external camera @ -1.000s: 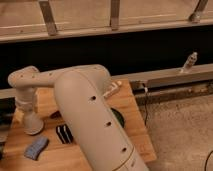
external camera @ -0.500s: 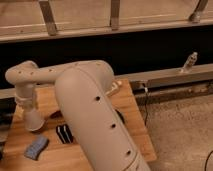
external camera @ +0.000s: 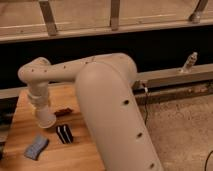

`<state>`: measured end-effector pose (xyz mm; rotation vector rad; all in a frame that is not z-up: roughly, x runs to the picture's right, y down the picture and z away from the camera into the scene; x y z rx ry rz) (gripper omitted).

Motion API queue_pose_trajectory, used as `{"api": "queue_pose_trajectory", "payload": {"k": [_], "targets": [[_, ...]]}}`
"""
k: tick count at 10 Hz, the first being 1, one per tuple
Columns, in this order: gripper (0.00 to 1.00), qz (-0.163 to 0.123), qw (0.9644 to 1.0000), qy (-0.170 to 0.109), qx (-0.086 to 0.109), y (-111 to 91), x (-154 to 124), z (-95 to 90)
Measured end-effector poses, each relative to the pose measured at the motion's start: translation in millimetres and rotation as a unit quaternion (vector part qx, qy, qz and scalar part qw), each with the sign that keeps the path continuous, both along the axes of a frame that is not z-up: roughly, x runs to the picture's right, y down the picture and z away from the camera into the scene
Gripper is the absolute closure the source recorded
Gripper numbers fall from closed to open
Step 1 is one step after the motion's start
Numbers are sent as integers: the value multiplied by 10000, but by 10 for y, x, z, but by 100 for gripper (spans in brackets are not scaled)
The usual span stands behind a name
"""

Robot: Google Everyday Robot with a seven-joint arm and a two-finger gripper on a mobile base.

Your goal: Place the ceramic cup over the eraser

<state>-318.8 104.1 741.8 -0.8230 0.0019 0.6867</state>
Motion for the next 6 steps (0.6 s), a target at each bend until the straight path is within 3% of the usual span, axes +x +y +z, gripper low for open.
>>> {"api": "queue_pose_trajectory", "payload": {"k": [3, 6], "targets": [[100, 387, 9983, 374, 208, -179, 564, -189], [100, 531, 9953, 607, 540, -625, 808, -391]]}}
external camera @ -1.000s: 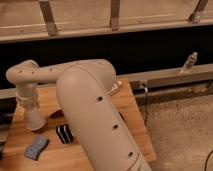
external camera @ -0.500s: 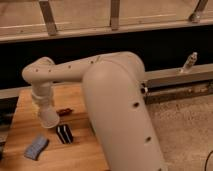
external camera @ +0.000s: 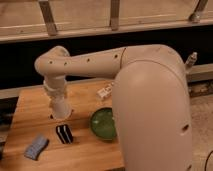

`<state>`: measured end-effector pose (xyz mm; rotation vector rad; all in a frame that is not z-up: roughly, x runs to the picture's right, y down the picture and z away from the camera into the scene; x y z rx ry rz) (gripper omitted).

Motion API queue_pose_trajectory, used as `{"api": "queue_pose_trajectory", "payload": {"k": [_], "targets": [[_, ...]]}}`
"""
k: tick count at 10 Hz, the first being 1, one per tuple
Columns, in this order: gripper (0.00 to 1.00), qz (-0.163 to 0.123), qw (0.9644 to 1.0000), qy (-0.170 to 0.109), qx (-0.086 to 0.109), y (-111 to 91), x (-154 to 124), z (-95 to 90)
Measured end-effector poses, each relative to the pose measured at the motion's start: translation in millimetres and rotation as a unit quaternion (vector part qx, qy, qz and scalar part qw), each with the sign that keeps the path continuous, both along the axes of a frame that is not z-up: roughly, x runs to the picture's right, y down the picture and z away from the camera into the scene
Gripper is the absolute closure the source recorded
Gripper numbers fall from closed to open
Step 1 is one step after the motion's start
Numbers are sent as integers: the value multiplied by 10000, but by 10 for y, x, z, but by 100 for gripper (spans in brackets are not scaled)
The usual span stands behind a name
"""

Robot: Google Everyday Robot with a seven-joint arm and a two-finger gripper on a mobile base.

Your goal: Place the ceramic cup over the eraser

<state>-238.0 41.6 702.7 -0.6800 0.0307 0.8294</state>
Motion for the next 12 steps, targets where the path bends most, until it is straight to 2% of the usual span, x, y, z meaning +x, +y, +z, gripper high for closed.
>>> {"api": "queue_pose_trajectory", "payload": {"k": [1, 2, 4, 6, 8, 9, 10, 12], "targets": [[100, 23, 9999, 107, 131, -189, 78, -77], [100, 39, 9996, 184, 207, -296, 141, -141], [100, 101, 9987, 391, 318, -402, 367, -263], [100, 254, 9980, 450, 357, -263, 599, -374], [100, 523, 9974, 135, 473, -18, 726, -614], [100, 548, 9971, 23, 520, 59, 691, -724], [100, 577, 9965, -119, 599, 179, 610, -933], [100, 516, 9964, -193, 651, 329, 504, -1215]]}}
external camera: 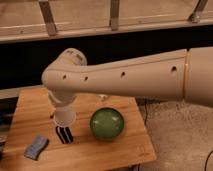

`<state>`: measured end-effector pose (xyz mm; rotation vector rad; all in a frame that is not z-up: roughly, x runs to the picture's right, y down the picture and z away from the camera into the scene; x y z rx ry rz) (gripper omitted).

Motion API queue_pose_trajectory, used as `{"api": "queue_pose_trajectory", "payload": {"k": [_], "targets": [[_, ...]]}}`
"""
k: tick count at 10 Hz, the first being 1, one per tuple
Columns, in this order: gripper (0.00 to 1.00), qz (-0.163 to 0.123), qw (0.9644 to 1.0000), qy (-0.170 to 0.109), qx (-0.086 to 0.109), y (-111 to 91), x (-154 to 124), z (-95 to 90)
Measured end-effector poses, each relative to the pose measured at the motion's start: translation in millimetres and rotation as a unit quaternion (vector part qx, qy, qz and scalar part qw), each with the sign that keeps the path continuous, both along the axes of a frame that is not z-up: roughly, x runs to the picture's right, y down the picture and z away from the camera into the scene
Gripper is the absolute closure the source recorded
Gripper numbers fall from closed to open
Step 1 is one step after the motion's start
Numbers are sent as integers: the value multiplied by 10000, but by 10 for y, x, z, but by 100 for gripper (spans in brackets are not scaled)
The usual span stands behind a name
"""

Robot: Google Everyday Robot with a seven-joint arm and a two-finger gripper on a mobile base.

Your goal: Place the ceramic cup over the eraser

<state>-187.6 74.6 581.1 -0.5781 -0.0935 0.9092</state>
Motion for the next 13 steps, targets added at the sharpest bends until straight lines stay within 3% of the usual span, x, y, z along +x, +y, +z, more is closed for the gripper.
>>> {"api": "queue_pose_trajectory", "payload": {"k": [2, 6, 9, 13], "targets": [[100, -225, 9997, 43, -106, 122, -136, -104], [100, -530, 9974, 191, -458, 319, -257, 35], [100, -489, 9967, 192, -616, 432, -249, 182], [100, -505, 9964, 162, -659, 480, -278, 275]]}}
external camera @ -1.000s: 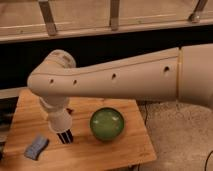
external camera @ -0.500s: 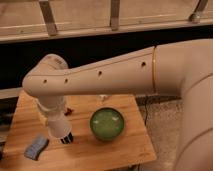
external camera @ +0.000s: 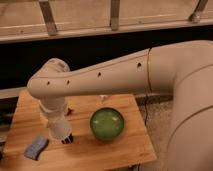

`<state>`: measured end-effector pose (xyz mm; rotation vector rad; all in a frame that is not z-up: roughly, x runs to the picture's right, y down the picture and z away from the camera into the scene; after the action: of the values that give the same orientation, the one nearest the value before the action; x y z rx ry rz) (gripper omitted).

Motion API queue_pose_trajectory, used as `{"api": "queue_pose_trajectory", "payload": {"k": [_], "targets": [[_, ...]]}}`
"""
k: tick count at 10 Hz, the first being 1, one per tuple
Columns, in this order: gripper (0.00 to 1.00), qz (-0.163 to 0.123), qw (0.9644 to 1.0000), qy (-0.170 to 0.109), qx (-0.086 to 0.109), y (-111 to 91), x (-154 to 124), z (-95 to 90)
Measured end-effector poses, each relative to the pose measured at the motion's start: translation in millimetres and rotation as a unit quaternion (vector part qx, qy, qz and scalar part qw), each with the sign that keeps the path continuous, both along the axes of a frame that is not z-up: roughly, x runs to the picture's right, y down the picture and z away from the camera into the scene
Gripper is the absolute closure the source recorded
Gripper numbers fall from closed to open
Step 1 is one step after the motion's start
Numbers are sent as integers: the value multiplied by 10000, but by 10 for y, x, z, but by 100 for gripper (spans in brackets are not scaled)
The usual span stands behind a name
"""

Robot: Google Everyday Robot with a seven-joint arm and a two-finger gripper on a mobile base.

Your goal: Place the ceramic cup over the eraser

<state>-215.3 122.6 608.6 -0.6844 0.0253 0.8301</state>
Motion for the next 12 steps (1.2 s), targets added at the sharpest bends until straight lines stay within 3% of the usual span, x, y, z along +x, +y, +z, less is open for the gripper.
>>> {"api": "queue_pose_trajectory", "payload": {"k": [8, 10, 12], "targets": [[100, 45, 9999, 118, 35, -82, 101, 74], [89, 40, 9999, 115, 37, -83, 102, 74], [69, 38, 9999, 113, 37, -82, 101, 74]]}}
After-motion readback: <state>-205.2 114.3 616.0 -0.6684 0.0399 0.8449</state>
